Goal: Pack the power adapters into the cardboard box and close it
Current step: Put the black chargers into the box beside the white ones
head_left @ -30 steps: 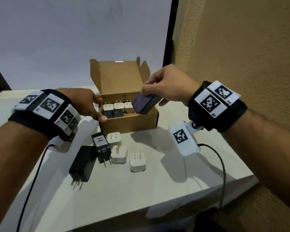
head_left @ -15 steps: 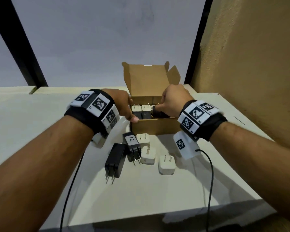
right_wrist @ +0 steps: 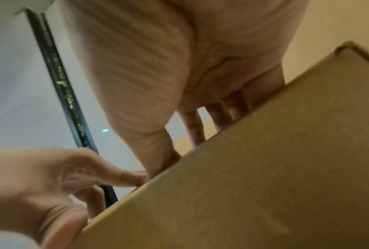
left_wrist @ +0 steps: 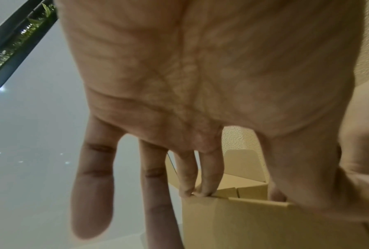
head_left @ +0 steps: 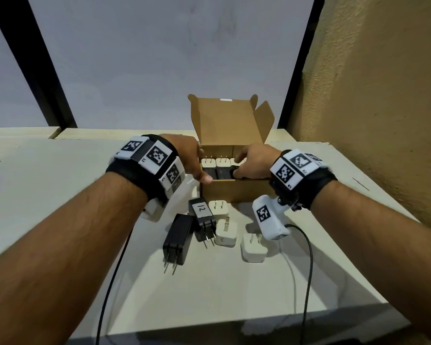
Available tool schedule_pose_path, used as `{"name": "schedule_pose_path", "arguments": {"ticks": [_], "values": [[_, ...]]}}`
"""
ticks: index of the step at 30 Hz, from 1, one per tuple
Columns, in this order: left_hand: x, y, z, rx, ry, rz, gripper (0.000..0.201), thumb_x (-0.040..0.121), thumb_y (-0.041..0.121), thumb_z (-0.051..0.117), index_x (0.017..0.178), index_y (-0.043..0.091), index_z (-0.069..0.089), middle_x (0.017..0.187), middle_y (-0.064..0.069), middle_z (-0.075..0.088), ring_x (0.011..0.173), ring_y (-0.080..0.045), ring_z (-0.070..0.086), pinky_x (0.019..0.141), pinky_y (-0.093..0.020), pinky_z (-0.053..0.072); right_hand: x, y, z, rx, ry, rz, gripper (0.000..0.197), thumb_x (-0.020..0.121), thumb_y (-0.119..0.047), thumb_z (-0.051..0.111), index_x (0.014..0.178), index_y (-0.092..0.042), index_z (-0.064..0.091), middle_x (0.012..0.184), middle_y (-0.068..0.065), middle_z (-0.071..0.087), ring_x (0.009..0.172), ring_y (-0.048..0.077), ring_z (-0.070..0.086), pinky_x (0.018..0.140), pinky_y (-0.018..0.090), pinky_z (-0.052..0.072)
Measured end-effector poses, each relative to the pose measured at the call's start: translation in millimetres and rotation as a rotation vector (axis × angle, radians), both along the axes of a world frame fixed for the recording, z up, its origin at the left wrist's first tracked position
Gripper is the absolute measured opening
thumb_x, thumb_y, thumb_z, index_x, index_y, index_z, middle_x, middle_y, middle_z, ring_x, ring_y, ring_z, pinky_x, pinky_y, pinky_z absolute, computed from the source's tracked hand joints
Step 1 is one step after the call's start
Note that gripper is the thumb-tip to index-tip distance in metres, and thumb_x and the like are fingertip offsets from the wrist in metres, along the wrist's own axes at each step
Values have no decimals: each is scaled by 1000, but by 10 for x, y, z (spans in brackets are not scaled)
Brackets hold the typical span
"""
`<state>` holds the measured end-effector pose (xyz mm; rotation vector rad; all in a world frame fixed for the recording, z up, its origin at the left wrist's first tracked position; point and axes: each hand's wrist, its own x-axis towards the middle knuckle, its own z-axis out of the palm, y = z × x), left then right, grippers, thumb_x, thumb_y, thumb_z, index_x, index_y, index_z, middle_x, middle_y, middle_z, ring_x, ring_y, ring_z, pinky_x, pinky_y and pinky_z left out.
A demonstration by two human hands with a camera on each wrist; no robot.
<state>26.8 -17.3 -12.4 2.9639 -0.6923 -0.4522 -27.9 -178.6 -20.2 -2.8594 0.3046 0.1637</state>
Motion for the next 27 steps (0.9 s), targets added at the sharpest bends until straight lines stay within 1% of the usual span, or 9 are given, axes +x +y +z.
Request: {"name": "schedule_pose_path", "arguments": {"ticks": [5, 8, 13, 16, 18, 21, 23, 25, 27], "values": [[17, -13, 2, -32, 14, 11, 78, 71, 56, 70, 134, 16, 48, 72, 9, 49, 90, -16, 48, 86, -29, 35, 5, -17, -7, 81, 27, 21, 33, 83, -31, 68, 115, -23, 70, 109, -1, 63, 92, 16, 53, 73, 24, 42], [10, -14, 10, -33, 14, 22, 64, 71, 55, 70, 122, 23, 50, 75, 5, 53, 88, -16, 48, 83, -29, 34, -29, -4, -34, 58, 9, 46, 31, 85, -31, 66, 115, -23, 69, 118, -1, 64, 93, 16, 53, 69, 21, 41], [26, 8, -17, -47, 30, 6, 78, 73, 56, 68, 137, 19, 44, 97, 3, 53, 94, -14, 46, 93, -33, 34, -227, 136, -82, -52, -225, 164, 24, 90, -26, 60, 112, -21, 66, 110, -2, 58, 101, 18, 54, 79, 26, 40], [38, 67, -24, -93, 19, -8, 55, 71, 53, 72, 117, 28, 52, 83, 5, 55, 83, -13, 48, 82, -27, 32, -501, 308, -54, -55, -349, 417, 14, 89, -25, 61, 101, -25, 69, 95, -8, 55, 93, 12, 52, 76, 22, 41], [43, 93, -39, -106, -12, -17, 58, 74, 47, 72, 124, 23, 54, 70, 9, 51, 78, -13, 47, 79, -24, 32, -680, 427, -27, -36, -264, 624, 17, 89, -27, 63, 105, -28, 68, 97, -13, 57, 90, 6, 51, 76, 15, 42], [-6, 149, -74, -86, -38, -33, 51, 77, 53, 66, 118, 27, 54, 90, 8, 60, 89, -17, 52, 81, -25, 34, -811, 576, -34, -82, -122, 823, 32, 88, -31, 64, 119, -34, 61, 114, -15, 58, 105, 6, 50, 92, 22, 42], [-40, 207, -113, -86, -48, -52, 66, 77, 60, 61, 132, 25, 48, 116, 1, 63, 108, -21, 54, 91, -30, 36, -821, 641, -31, -92, -86, 873, 43, 88, -30, 65, 129, -36, 55, 128, -16, 55, 119, 7, 46, 102, 27, 40], [-87, 260, -128, -118, -69, -77, 77, 78, 64, 57, 142, 27, 39, 145, 5, 45, 130, -20, 42, 103, -32, 30, -796, 683, -40, -113, -63, 929, 53, 87, -26, 66, 136, -37, 49, 137, -16, 52, 128, 8, 41, 109, 30, 35], [-125, 299, -131, -128, -89, -97, 79, 77, 67, 54, 144, 28, 36, 153, 12, 29, 138, -17, 33, 109, -34, 25, -762, 713, -74, -165, -55, 984, 60, 86, -19, 67, 139, -37, 45, 141, -16, 49, 133, 8, 37, 113, 29, 30]]}}
